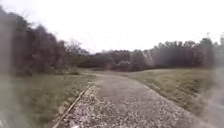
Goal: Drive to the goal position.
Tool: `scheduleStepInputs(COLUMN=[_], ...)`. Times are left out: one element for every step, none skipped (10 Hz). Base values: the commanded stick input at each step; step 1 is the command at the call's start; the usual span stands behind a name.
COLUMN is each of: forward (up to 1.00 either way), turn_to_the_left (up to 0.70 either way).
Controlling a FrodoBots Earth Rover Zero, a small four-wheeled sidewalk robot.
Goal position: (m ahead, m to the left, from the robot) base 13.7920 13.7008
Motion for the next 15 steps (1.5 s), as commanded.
scheduleStepInputs(forward=[0.7,0.7,0.7,0.7,0.7,0.7,0.7,0.7,0.7,0.7,0.7,0.7,0.7,0.7,0.7], turn_to_the_left=[-0.15,-0.28,-0.34,-0.07,0.0,0.0,0.0,0.0,0.0,0.0,0.0,0.0,0.0,0.0,0.0])
